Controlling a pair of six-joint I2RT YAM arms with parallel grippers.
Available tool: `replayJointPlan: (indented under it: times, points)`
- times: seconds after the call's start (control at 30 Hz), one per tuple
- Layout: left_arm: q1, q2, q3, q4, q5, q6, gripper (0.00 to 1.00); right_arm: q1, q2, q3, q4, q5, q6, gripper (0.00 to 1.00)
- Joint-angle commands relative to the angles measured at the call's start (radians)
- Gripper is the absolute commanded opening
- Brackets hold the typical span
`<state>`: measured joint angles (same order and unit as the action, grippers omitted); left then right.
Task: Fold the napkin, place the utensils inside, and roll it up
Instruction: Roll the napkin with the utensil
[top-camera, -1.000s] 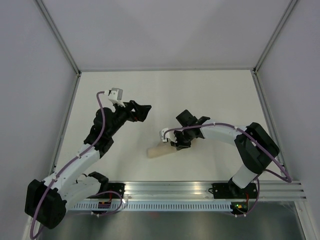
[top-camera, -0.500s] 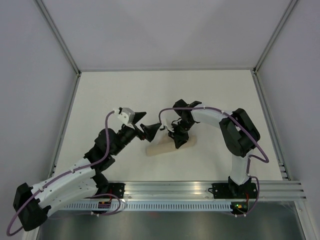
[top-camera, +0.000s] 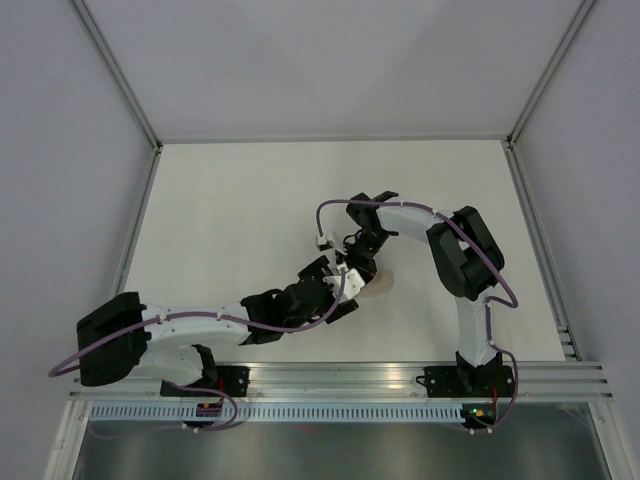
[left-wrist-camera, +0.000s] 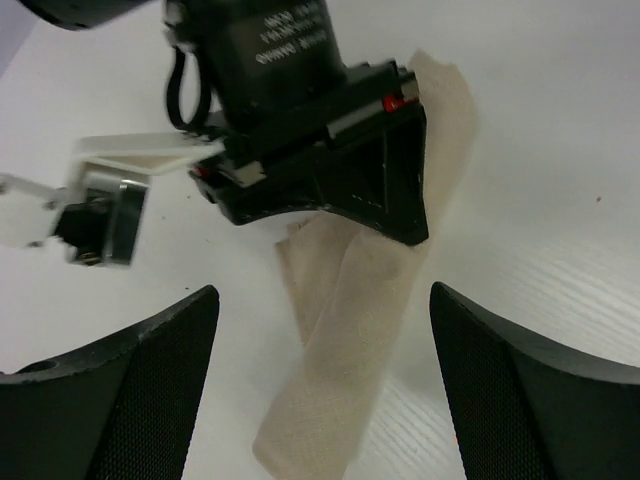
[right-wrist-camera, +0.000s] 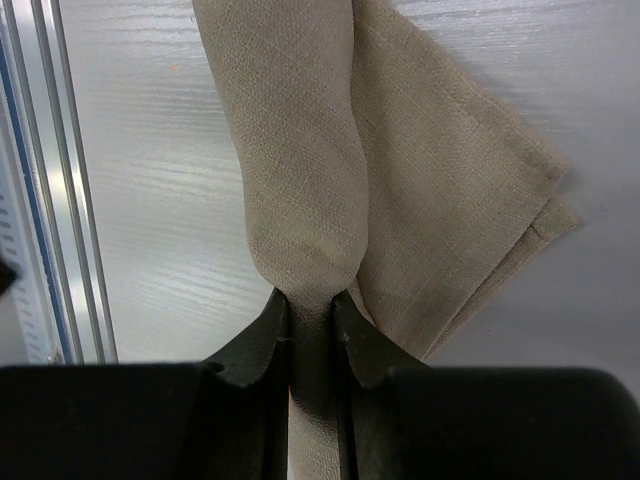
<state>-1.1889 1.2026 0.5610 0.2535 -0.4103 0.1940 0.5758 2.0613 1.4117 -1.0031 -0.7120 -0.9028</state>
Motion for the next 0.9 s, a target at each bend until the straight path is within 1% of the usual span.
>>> replayJointPlan:
  times: [0.0, 0.2, 0.37, 0.43, 0.57, 0.6, 0.77, 0.8, 0.87]
  points:
    - [-0.011, 0.121, 0.086, -0.089, -0.012, 0.123, 0.89, -0.005, 0.109, -0.033, 0.012, 0.118, -0.038, 0.05]
    - [-0.009, 0.284, 0.143, -0.088, 0.034, 0.180, 0.90, -0.014, 0.131, -0.010, -0.006, 0.115, -0.033, 0.05]
    - [0.003, 0.353, 0.175, -0.109, 0.060, 0.183, 0.89, -0.019, 0.148, 0.018, -0.023, 0.106, -0.028, 0.05]
    - [0.011, 0.377, 0.186, -0.118, 0.065, 0.182, 0.87, -0.022, 0.152, 0.020, -0.023, 0.103, -0.027, 0.05]
    - [0.046, 0.405, 0.197, -0.132, 0.100, 0.159, 0.79, -0.025, 0.157, 0.021, -0.025, 0.097, -0.027, 0.04]
    - [0.052, 0.410, 0.197, -0.134, 0.108, 0.148, 0.74, -0.025, 0.158, 0.023, -0.026, 0.097, -0.028, 0.04]
    - [0.069, 0.439, 0.211, -0.155, 0.154, 0.101, 0.62, -0.030, 0.163, 0.024, -0.028, 0.094, -0.030, 0.04]
    - [0.071, 0.449, 0.214, -0.157, 0.163, 0.075, 0.57, -0.028, 0.164, 0.026, -0.028, 0.091, -0.030, 0.04]
    - [0.074, 0.459, 0.215, -0.152, 0.186, 0.052, 0.53, -0.031, 0.163, 0.024, -0.031, 0.088, -0.031, 0.04]
